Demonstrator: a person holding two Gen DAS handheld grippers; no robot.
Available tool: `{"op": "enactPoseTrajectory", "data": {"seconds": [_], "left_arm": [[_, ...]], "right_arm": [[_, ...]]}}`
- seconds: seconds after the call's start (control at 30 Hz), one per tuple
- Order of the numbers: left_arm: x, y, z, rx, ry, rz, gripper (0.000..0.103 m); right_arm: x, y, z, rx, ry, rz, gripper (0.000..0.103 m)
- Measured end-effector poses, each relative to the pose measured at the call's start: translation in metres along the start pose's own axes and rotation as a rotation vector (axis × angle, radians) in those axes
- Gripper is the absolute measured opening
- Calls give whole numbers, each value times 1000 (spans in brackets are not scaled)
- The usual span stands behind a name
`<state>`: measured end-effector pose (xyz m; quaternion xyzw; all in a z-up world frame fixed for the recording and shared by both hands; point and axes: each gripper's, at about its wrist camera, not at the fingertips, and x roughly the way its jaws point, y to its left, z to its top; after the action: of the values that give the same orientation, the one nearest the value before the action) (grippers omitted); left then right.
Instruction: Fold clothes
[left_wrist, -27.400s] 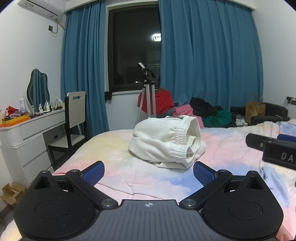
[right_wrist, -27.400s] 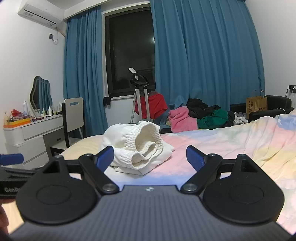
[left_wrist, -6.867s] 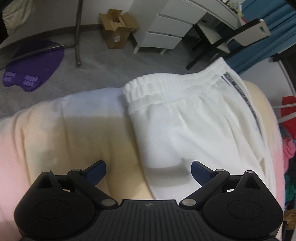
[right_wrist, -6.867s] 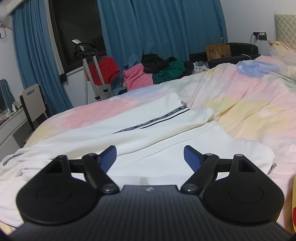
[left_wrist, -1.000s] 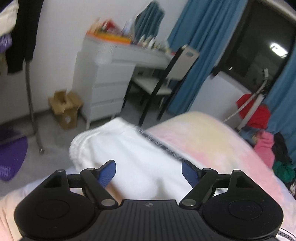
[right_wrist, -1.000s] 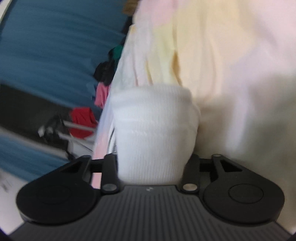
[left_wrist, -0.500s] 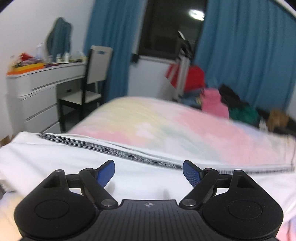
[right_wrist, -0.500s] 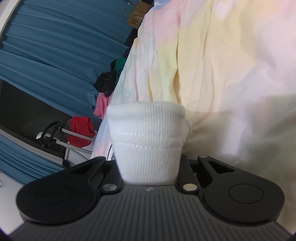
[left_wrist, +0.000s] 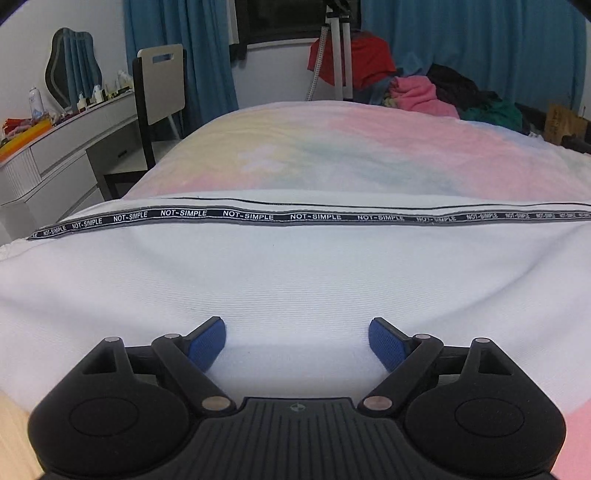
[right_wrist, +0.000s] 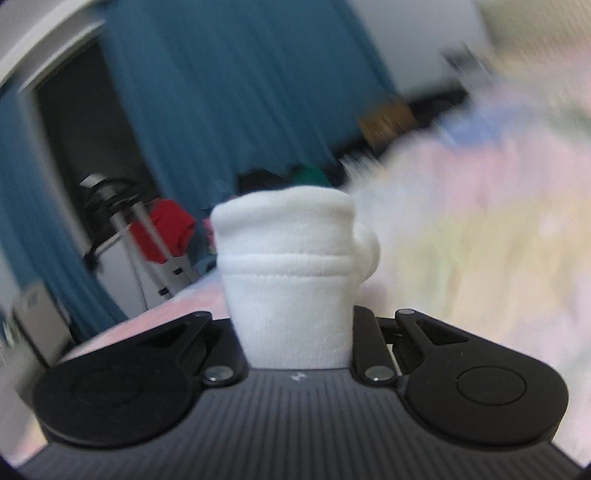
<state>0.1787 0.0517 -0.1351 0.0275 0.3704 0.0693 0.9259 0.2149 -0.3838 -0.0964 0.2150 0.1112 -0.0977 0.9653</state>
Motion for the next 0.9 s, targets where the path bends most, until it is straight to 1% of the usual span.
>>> {"op": "enactPoseTrajectory", "data": {"seconds": [0.1, 0.2, 0.27, 0.3, 0.4, 0.43, 0.5, 0.53, 0.6, 0.73, 0.77, 0.87, 0.9], "left_arm": [[-15, 1, 3, 0, -14, -7, 87], [-30, 3, 7, -1, -30, -16, 87], [-40, 5, 10, -11, -43, -23, 87], [-44, 7, 11, -25, -53, -28, 87], [-56, 17, 18, -72, -80, -43, 87], [-60, 21, 21, -89, -88, -47, 87], [-66, 29, 26, -125, -104, -64, 87], [-69, 33, 28, -144, -112, -74, 87], [-72, 41, 31, -182, -122, -98, 87], [-75, 55, 33, -253, -137, -169, 87], [-75, 59, 33, -269, -134, -187, 87], [-70, 67, 29, -325, -116, -244, 87], [-67, 71, 28, -349, -104, -270, 87]], "right_arm": [[-25, 63, -12, -225, -77, 62, 17], [-50, 122, -44, -442, -127, 137, 17], [-61, 154, -73, -563, -124, 189, 17], [-66, 167, -88, -618, -115, 213, 17], [-71, 196, -140, -786, -26, 307, 17], [-70, 203, -159, -850, 18, 336, 17], [-73, 213, -193, -957, 104, 357, 18], [-72, 214, -206, -999, 115, 346, 18], [-75, 216, -214, -1036, 97, 329, 18], [-87, 224, -199, -974, 56, 330, 18], [-92, 230, -199, -974, 54, 346, 19], [-98, 243, -210, -986, 94, 402, 19], [-98, 248, -214, -995, 112, 396, 19]]}}
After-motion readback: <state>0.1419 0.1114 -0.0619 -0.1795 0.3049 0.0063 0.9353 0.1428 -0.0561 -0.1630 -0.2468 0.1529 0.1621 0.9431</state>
